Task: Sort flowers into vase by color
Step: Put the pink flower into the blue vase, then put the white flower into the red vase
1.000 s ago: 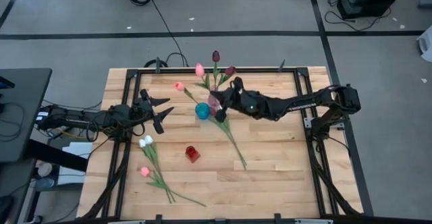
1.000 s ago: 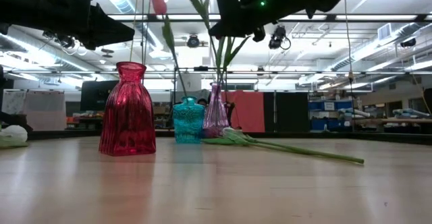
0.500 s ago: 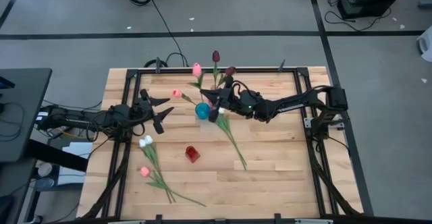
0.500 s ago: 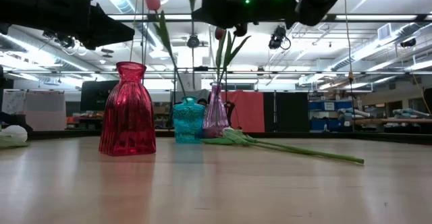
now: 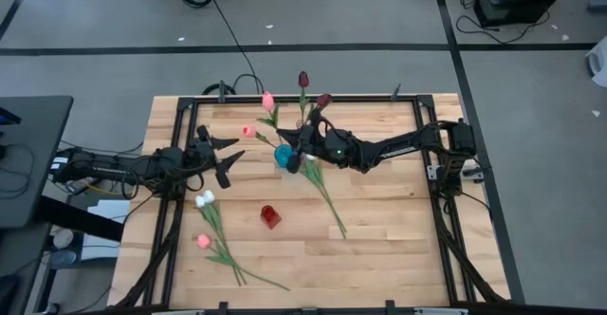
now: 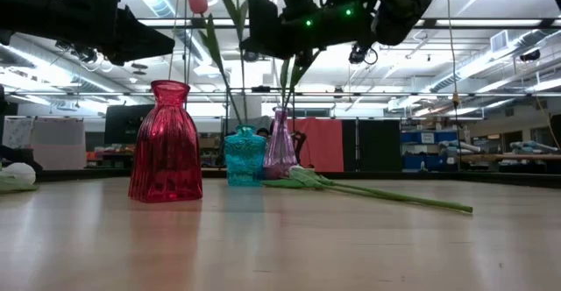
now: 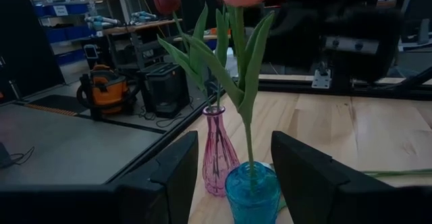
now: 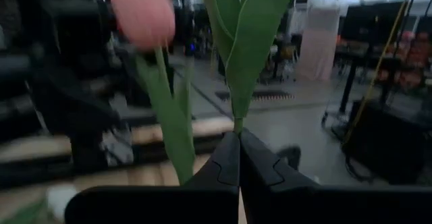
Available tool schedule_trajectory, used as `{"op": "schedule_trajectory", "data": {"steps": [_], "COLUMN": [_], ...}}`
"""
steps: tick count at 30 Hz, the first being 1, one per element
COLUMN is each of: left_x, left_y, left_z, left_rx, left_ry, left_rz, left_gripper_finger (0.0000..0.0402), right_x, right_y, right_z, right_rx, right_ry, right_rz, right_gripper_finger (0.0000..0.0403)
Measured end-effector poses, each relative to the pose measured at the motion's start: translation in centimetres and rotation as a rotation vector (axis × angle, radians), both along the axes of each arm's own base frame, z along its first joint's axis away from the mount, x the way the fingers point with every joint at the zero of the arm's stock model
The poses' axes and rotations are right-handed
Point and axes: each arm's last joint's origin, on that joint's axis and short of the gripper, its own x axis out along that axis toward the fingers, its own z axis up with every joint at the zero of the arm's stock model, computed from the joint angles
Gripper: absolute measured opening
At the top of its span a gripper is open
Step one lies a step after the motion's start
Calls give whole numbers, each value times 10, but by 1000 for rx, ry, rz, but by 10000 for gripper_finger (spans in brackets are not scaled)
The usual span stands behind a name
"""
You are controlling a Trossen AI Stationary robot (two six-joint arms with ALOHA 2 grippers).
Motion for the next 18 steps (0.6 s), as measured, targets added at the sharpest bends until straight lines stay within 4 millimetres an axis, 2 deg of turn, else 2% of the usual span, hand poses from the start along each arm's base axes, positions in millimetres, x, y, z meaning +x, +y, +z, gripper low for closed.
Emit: {"op": "schedule_trajectory", "data": {"steps": [5,9,13,18], "left_x": [0,0,0,0], "left_y": [0,0,0,0], "left_z": [0,0,0,0], "left_rx": [0,0,0,0], "left_ry": [-1,-1,-1,0], "left_rz": [0,0,0,0], "left_gripper_finger": [192,192,192,192], "right_x": [-1,-3,-6,-5], "right_y": [0,0,1,4], "right_z": [-8,-23,-34,-28], "right_rx": [14,80,149,221], "right_ry": [75,205,309,480], "right_rz": [-12,-15,-22,12], "right_gripper_finger": [8,20,57,111]}}
